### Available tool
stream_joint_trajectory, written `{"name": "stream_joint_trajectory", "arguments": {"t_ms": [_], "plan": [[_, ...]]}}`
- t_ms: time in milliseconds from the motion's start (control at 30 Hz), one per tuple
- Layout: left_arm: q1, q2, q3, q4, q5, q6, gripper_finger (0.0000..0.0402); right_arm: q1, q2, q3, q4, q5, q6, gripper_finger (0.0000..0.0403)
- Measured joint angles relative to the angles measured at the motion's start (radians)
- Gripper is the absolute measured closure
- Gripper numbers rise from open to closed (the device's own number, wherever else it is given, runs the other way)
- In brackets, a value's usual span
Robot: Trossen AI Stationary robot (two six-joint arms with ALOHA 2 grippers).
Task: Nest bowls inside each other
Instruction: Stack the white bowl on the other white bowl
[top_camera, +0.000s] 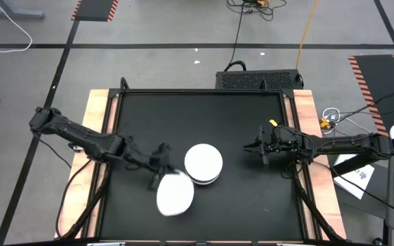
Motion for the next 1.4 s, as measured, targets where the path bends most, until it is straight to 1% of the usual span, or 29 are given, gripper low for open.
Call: {"name": "stream_joint_trajectory", "arguments": {"t_ms": [133,267,400,500,600,667,800,967,1133,1400], "plan": [[0.100,-0.023,0.054,-0.005,0.012,0.039,0.0398,0.000,0.003,0.000,0.034,0.000,0.004,0.0342],[0.197,0.001,0.156,-0.072,0.054,0.109,0.0399,0.000,0.007,0.000,0.037,0.000,0.004,0.0342],[0.289,0.059,0.296,-0.227,0.060,0.138,0.0398,0.000,0.009,0.000,0.041,0.000,0.013,0.0342],[0.352,0.139,0.422,-0.372,0.067,0.142,0.0399,0.000,0.011,0.000,0.042,0.000,0.015,0.0342],[0.400,0.250,0.570,-0.508,0.136,0.153,0.0398,0.000,0.013,0.000,0.042,0.000,0.012,0.0342],[0.423,0.331,0.680,-0.643,0.176,0.160,0.0399,0.000,0.014,0.000,0.042,0.000,0.007,0.0342],[0.447,0.505,0.899,-0.897,0.175,0.165,0.0398,0.000,0.017,0.000,0.042,0.000,0.005,0.0342],[0.446,0.687,1.096,-1.062,0.176,0.177,0.0398,0.000,0.019,0.000,0.041,0.000,0.004,0.0342],[0.443,0.795,1.200,-1.096,0.178,0.191,0.0399,0.000,0.019,0.000,0.041,0.000,-0.003,0.0342],[0.436,0.875,1.212,-1.099,0.186,0.192,0.0398,0.000,0.019,0.000,0.037,0.000,-0.004,0.0342]]}}
